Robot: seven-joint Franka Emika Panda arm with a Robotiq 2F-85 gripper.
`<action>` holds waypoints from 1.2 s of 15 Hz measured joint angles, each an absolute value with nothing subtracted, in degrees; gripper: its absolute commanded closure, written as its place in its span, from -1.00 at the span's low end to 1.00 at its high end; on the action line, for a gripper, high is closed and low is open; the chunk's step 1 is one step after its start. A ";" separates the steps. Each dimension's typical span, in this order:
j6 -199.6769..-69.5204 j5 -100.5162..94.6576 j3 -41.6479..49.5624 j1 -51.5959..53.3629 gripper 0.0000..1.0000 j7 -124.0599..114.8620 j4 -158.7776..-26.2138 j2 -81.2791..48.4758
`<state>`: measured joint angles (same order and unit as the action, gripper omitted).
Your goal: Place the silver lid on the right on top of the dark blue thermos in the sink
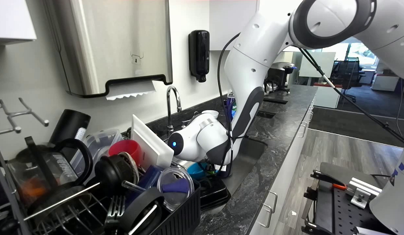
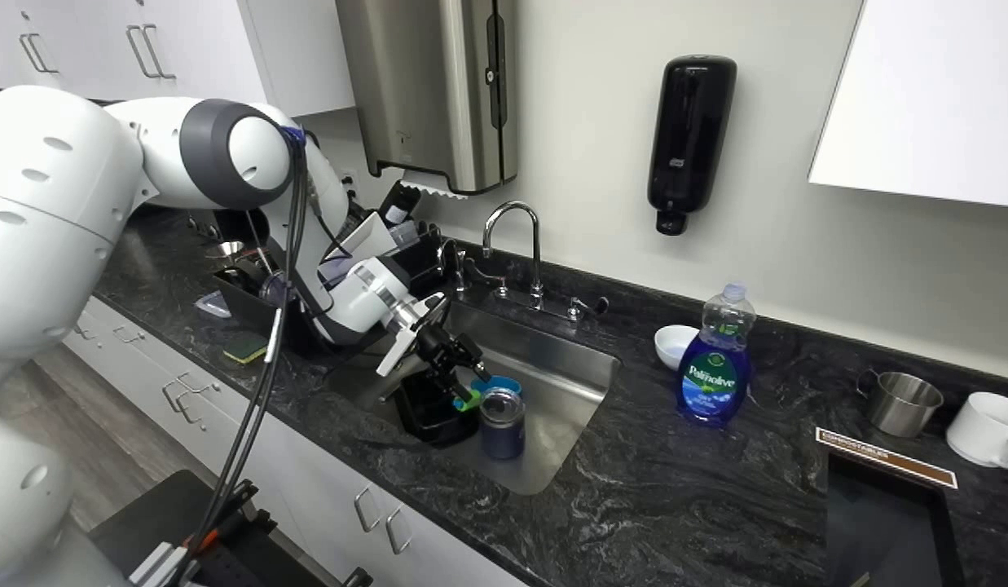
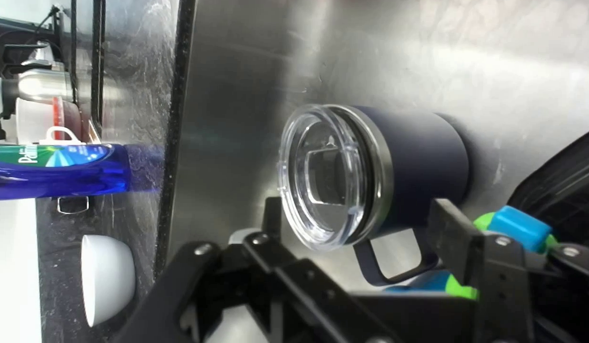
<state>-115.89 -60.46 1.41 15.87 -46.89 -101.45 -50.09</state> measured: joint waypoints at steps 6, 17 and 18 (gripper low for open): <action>-124.34 -60.46 1.34 13.81 -1.00 -46.03 -103.20 -47.27; -138.30 -54.89 0.84 6.69 -1.00 -36.12 -114.40 -34.16; -139.37 -53.94 0.87 6.12 -1.00 -34.70 -115.19 -33.24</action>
